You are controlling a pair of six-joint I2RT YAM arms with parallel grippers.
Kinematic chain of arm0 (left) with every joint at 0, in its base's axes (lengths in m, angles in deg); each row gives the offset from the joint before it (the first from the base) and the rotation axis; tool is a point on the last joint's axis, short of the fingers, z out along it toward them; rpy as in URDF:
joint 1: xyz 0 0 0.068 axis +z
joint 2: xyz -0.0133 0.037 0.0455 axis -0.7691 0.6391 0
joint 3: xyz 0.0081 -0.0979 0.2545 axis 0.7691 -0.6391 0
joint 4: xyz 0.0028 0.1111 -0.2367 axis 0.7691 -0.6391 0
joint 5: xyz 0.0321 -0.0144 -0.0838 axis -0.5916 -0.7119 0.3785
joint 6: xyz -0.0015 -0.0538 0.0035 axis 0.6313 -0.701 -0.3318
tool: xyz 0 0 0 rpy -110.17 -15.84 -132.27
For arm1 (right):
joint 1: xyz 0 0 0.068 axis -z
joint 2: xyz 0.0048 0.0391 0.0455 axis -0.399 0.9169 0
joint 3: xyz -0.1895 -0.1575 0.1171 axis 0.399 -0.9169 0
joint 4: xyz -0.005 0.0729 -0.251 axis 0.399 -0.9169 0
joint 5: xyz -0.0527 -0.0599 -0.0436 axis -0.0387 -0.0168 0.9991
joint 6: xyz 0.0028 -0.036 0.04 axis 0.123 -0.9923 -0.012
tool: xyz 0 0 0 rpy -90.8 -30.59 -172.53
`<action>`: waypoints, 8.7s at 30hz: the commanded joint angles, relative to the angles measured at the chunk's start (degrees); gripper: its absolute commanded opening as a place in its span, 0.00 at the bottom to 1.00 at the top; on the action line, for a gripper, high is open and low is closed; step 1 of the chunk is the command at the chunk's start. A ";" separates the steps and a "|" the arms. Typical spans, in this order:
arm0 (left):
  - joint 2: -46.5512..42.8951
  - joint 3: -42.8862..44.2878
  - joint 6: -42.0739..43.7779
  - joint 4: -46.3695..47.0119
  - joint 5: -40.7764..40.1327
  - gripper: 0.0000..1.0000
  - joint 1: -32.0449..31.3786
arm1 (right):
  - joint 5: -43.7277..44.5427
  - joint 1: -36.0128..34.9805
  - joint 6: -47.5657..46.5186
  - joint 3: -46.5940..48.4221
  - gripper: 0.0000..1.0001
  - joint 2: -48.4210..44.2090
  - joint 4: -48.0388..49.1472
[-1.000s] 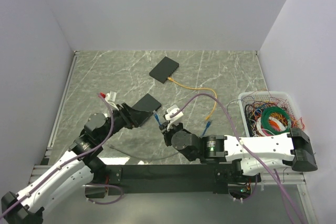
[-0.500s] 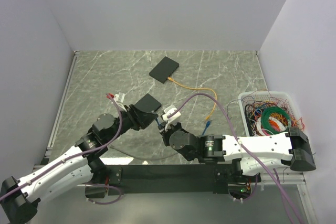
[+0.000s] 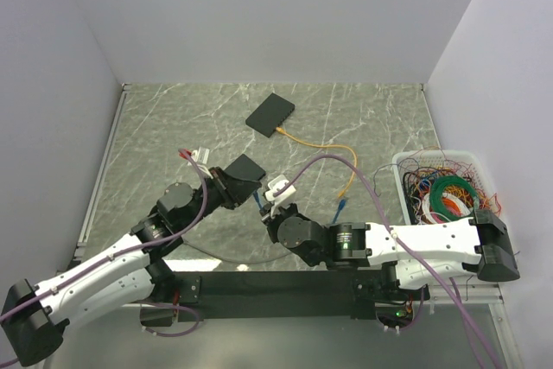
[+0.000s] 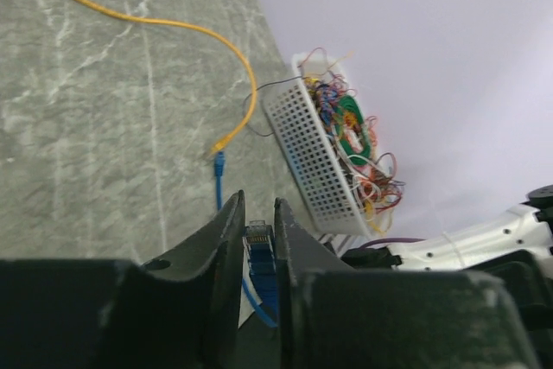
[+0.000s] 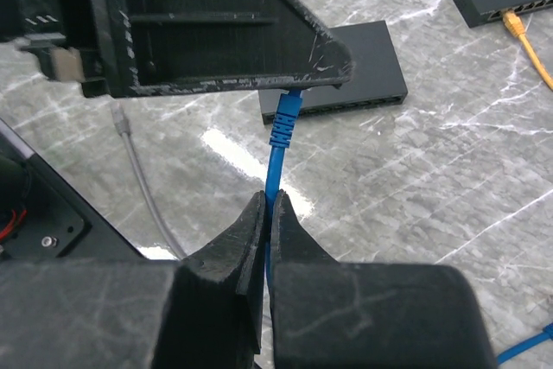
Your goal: Insert the plug into the switch port
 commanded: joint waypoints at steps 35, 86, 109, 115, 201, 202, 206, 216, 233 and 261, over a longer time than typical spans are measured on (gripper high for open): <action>-12.72 -10.51 2.58 31.04 15.32 0.01 -0.23 | -59.67 23.14 17.84 -14.92 0.56 -14.86 37.49; -12.27 -13.06 1.09 33.69 14.44 0.01 -0.23 | -59.41 23.05 18.98 -12.54 0.08 -9.76 41.36; -13.43 0.38 9.44 -9.73 -9.45 0.99 -0.23 | -42.27 23.32 10.19 -12.98 0.00 -7.47 12.46; -3.85 3.72 9.09 -13.69 -13.77 0.99 3.80 | -37.70 23.49 7.82 -11.05 0.00 -3.18 6.30; 50.57 -2.70 12.17 40.36 21.12 0.77 35.01 | -31.02 24.02 -2.99 38.52 0.00 50.53 -22.89; 51.18 -2.61 11.99 40.36 21.12 0.76 34.93 | -30.93 24.11 -3.08 38.78 0.00 50.71 -22.97; 53.11 -1.99 11.55 40.53 21.03 0.72 34.49 | -30.31 24.19 -3.34 39.58 0.00 50.62 -23.24; 55.49 -0.15 11.99 37.81 18.40 0.67 33.08 | -29.70 24.28 -3.43 40.19 0.00 50.53 -22.97; 61.38 0.21 12.43 40.36 19.10 0.60 32.90 | -31.45 24.28 -3.34 40.72 0.00 49.92 -22.01; 64.54 0.21 15.24 44.49 23.67 0.57 32.20 | -27.50 24.28 -5.80 41.95 0.00 49.48 -20.78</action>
